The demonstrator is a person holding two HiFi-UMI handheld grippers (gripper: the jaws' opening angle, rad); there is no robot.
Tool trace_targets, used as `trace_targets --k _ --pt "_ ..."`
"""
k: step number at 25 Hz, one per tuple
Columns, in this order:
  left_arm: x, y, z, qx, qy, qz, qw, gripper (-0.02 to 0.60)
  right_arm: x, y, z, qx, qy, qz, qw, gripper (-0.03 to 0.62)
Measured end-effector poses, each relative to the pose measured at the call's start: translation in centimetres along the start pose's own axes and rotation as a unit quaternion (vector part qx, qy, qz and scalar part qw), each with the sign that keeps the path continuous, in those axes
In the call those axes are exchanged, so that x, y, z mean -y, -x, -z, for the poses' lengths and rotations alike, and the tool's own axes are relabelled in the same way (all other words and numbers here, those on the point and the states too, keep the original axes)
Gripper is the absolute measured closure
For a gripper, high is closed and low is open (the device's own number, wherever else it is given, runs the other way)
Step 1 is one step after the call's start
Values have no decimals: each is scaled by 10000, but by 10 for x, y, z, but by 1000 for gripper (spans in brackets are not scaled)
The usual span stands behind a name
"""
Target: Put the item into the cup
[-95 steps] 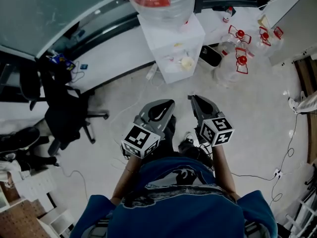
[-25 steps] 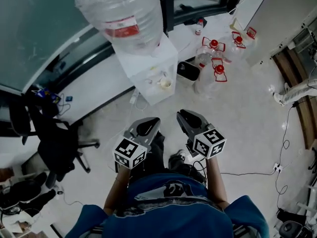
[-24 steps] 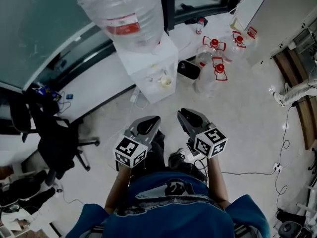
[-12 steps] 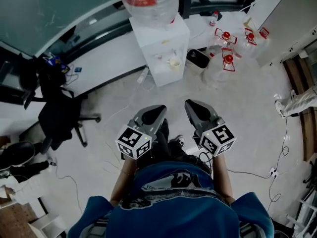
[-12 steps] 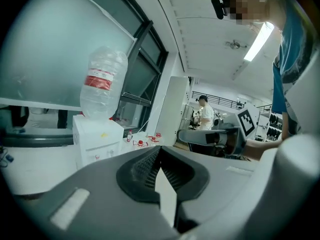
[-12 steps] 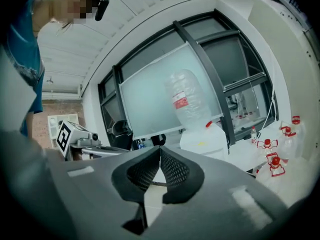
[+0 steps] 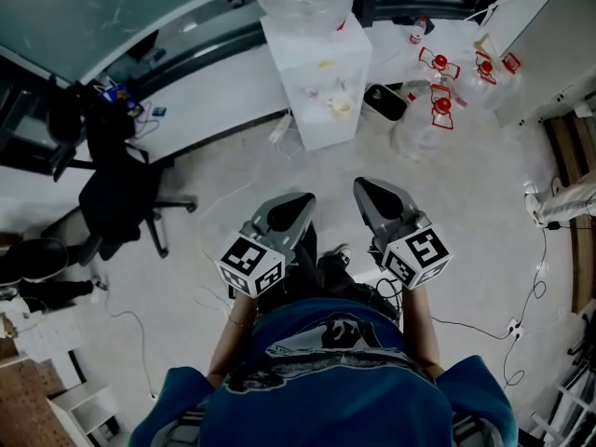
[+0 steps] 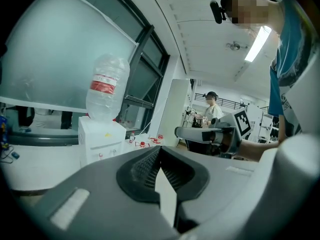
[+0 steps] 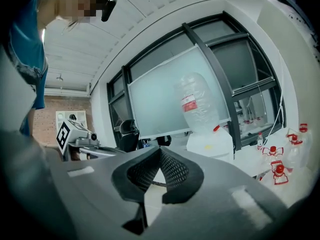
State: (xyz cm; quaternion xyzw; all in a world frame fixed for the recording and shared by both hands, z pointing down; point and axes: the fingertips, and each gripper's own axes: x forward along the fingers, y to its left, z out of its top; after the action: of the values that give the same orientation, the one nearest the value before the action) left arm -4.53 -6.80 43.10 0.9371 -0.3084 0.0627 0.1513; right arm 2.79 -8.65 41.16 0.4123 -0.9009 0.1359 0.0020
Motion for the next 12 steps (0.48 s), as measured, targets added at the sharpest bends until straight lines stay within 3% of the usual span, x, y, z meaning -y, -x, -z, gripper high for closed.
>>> trace_targets --k 12 --pt "-8 3 -5 54 -65 45 10000 583 -9 -17 -4 -83 258 -68 9996 594"
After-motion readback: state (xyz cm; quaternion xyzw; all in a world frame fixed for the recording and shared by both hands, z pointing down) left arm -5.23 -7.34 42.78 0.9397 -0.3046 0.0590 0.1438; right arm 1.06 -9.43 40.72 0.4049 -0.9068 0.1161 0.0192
